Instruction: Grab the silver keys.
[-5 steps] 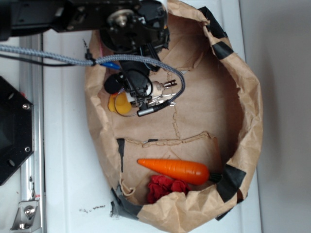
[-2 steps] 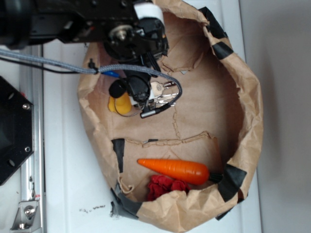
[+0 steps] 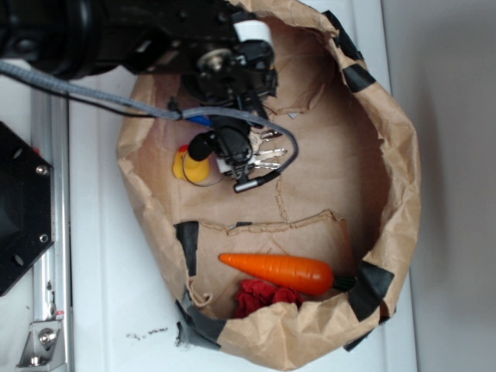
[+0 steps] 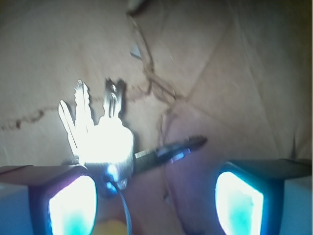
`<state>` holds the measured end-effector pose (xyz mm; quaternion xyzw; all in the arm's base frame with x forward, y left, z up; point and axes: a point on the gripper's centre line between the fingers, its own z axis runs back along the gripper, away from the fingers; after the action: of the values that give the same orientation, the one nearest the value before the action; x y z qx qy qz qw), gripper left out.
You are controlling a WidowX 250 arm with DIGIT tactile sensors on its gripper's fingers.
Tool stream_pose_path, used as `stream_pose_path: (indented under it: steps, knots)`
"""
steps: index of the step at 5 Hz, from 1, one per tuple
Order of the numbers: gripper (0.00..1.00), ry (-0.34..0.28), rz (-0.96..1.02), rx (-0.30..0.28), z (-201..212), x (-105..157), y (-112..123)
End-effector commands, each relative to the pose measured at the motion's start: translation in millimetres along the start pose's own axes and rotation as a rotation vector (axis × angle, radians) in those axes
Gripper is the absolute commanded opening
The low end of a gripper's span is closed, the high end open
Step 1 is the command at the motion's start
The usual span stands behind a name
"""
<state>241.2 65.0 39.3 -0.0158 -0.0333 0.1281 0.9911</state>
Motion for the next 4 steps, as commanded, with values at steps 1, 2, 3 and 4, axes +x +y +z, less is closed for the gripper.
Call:
stream_pose_path:
  steps: [1, 2, 3, 4]
  knots:
    - [1.00, -0.068, -0.004, 0.002, 12.3, 8.5, 4.5]
    - [1.00, -0.055, -0.042, -0.013, 11.3, -0.9, 1.4]
    - [1.00, -0.042, -0.099, -0.049, 12.6, -14.9, -3.4]
    - [1.00, -0.009, -0.136, -0.071, 5.6, -21.5, -4.3]
